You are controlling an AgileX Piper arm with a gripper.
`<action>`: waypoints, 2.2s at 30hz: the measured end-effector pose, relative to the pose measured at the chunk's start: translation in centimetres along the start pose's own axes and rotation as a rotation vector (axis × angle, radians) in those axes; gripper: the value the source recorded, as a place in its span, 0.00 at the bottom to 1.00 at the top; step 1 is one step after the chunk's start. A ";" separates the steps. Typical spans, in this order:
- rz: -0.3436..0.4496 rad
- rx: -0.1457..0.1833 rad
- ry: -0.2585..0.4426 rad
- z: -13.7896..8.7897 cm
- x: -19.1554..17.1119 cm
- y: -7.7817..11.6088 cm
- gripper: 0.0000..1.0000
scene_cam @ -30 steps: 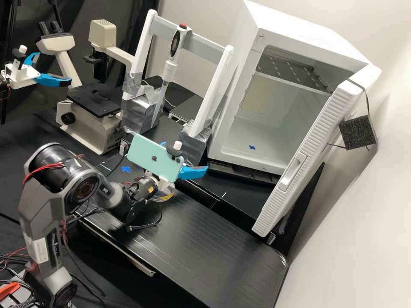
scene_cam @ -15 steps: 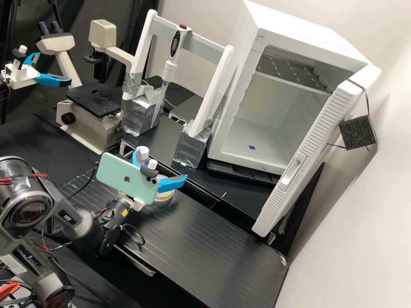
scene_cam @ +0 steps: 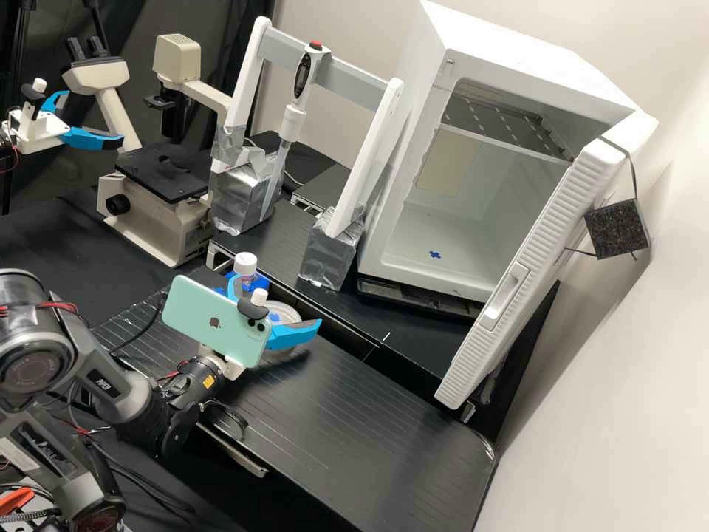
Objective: Open the lid
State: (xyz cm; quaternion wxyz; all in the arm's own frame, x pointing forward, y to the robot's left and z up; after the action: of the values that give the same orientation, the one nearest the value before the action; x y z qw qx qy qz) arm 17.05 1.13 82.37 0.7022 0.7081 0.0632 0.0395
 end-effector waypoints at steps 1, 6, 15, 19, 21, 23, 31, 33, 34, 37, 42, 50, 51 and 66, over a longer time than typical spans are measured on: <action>0.007 -0.004 0.001 0.0 -0.1 0.1 1.00; 0.033 -0.018 0.001 -0.1 -0.2 0.5 1.00; 0.047 -0.053 -0.014 0.0 -0.2 0.6 1.00; 0.033 -0.050 -0.031 0.4 -0.1 0.4 1.00; 0.028 -0.046 -0.036 0.5 0.0 0.3 1.00; 0.023 -0.042 -0.042 0.6 0.0 0.2 1.00; 0.018 -0.034 -0.057 1.0 0.1 0.2 1.00; 0.020 -0.031 -0.052 1.0 0.1 0.2 1.00; 0.021 -0.030 -0.050 1.0 0.1 0.2 1.00; 0.021 -0.028 -0.049 1.0 0.1 0.1 1.00; 0.015 -0.037 -0.043 1.0 0.1 0.2 1.00; 0.015 -0.038 -0.041 1.0 0.1 0.2 1.00; 0.014 -0.038 -0.040 1.0 0.1 0.2 1.00; -0.020 -0.062 0.001 0.9 -0.1 0.1 1.00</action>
State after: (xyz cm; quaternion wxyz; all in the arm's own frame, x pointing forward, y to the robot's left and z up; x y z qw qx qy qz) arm 17.12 0.22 82.42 0.7243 0.6851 0.0692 0.0346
